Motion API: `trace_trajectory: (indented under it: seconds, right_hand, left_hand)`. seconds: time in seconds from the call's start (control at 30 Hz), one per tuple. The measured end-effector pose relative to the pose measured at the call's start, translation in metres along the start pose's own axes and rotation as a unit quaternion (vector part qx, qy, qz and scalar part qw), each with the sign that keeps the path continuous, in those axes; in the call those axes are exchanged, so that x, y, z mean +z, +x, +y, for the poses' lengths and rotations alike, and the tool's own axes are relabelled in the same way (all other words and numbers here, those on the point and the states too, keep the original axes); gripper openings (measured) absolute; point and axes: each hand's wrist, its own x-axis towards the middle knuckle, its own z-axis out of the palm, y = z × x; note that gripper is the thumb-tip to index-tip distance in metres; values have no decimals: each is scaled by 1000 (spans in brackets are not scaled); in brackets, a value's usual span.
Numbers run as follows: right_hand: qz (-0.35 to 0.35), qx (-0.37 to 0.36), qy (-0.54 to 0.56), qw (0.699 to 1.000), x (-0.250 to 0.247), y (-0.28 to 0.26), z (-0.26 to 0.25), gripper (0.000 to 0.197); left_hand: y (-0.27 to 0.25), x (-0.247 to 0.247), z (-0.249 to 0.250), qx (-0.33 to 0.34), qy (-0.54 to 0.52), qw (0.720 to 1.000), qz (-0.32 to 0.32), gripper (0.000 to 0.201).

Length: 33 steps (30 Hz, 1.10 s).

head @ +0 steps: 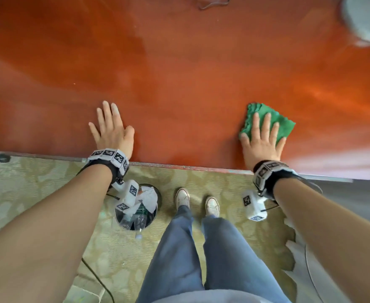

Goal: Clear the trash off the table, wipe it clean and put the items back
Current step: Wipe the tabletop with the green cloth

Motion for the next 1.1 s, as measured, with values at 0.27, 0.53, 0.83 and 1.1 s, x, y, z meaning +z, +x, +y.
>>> trace_trajectory:
  seconds: [0.27, 0.53, 0.83, 1.1]
  right_hand:
    - [-42, -230, -37, 972, 20, -31, -82, 67]
    - [46, -41, -1, 998, -9, 7, 114, 64]
    - [0, -80, 3, 997, -27, 14, 135, 68]
    - [19, -20, 21, 999, -54, 39, 280, 64]
  left_hand:
    - [-54, 39, 65, 69, 49, 996, 1, 76]
    - [-86, 58, 152, 135, 93, 986, -33, 76]
    - [-121, 91, 279, 177, 92, 977, -79, 79]
    - [-123, 82, 294, 154, 117, 975, -113, 78]
